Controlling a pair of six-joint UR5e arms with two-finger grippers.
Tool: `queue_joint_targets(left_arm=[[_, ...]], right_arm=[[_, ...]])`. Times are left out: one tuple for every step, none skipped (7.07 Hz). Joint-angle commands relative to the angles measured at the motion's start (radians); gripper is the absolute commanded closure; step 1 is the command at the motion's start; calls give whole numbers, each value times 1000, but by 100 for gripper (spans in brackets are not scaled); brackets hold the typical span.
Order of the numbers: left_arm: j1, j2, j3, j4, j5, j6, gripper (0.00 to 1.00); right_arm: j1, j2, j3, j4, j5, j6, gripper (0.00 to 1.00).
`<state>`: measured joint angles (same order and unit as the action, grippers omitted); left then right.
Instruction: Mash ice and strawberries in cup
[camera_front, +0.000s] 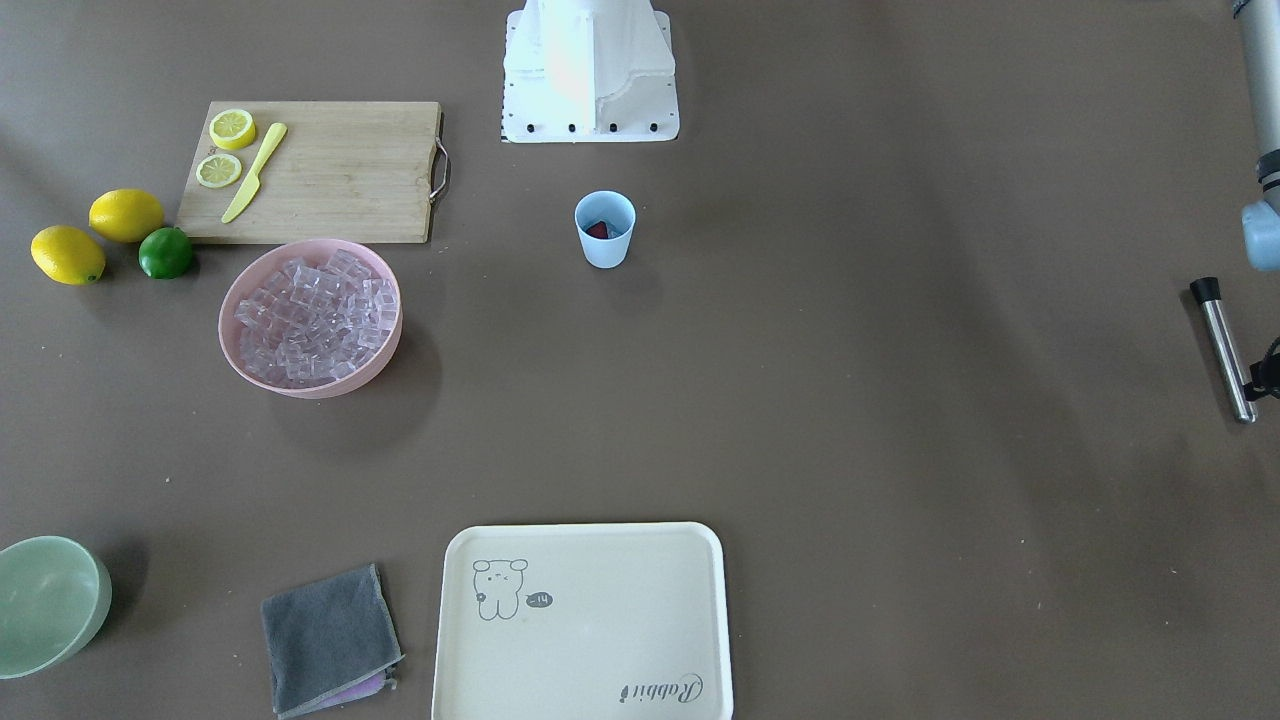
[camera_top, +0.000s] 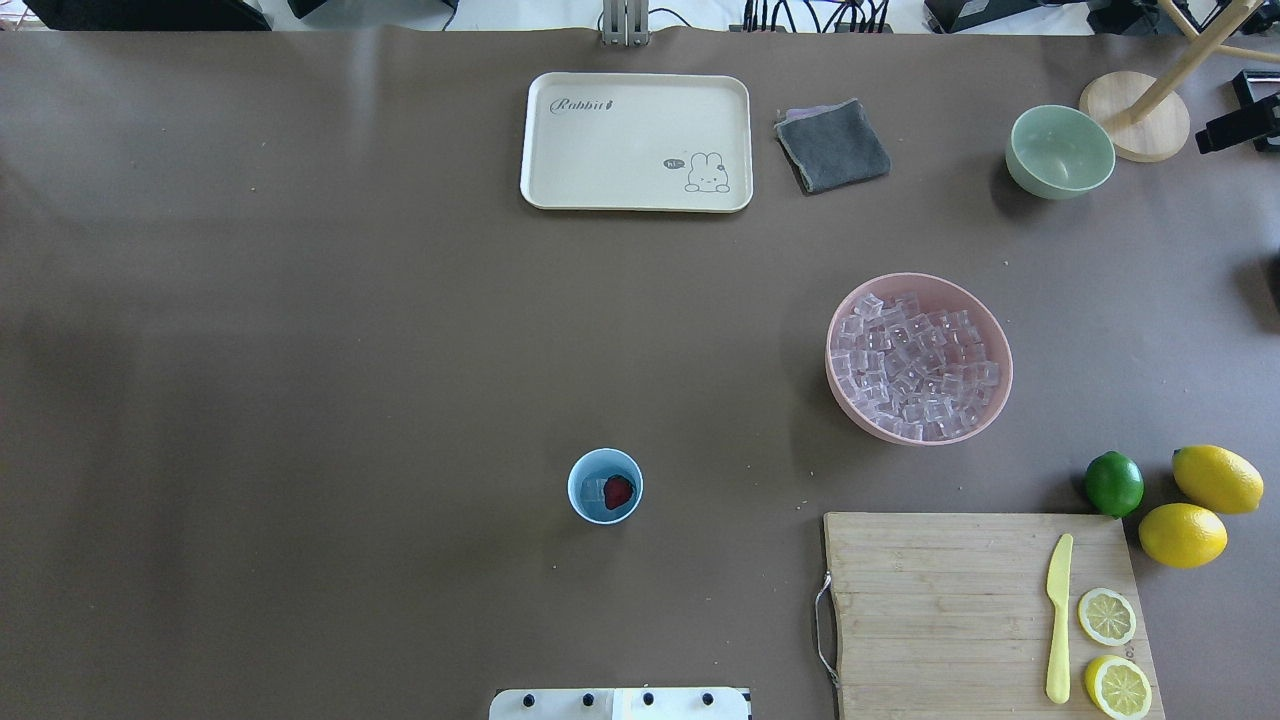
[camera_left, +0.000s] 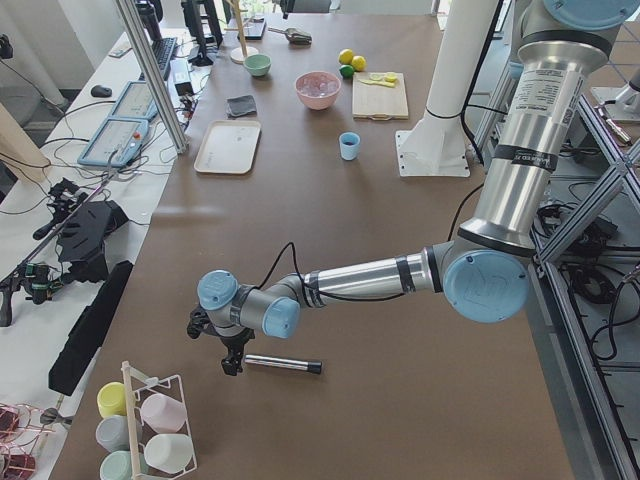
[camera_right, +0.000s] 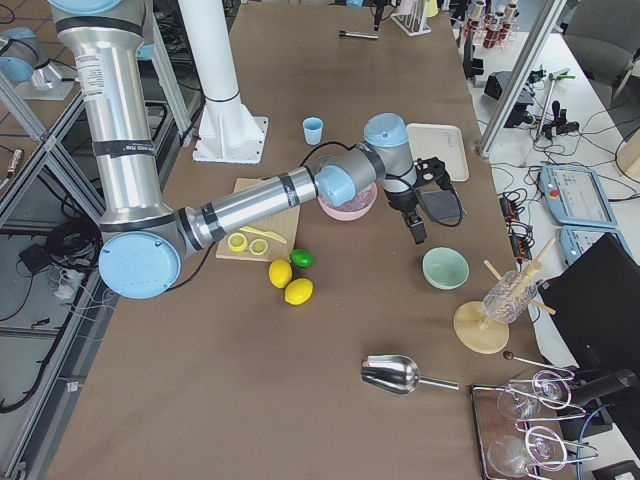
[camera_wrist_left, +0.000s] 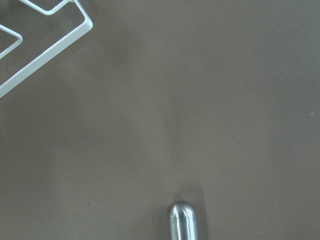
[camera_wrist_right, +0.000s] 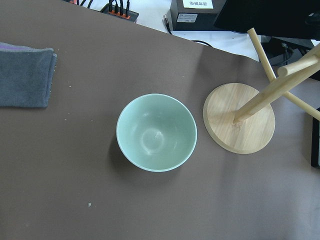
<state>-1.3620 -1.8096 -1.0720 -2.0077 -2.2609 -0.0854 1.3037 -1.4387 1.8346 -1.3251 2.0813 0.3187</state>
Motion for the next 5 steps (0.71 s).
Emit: queue_joint_targets(left_arm=[[6, 0, 0, 0, 0, -1, 3], [14, 1, 1, 0, 1, -1, 3], [15, 1, 4, 1, 1, -2, 3], [20, 0, 10, 1, 1, -4, 3], [21, 0, 10, 1, 0, -5, 3]], right_arm=[[0, -8, -3, 10, -13, 0, 0], [0, -8, -11, 20, -24, 0, 0], [0, -8, -11, 24, -30, 0, 0], [-1, -9, -11, 24, -50, 0, 0], [-1, -12, -9, 24, -55, 0, 0]])
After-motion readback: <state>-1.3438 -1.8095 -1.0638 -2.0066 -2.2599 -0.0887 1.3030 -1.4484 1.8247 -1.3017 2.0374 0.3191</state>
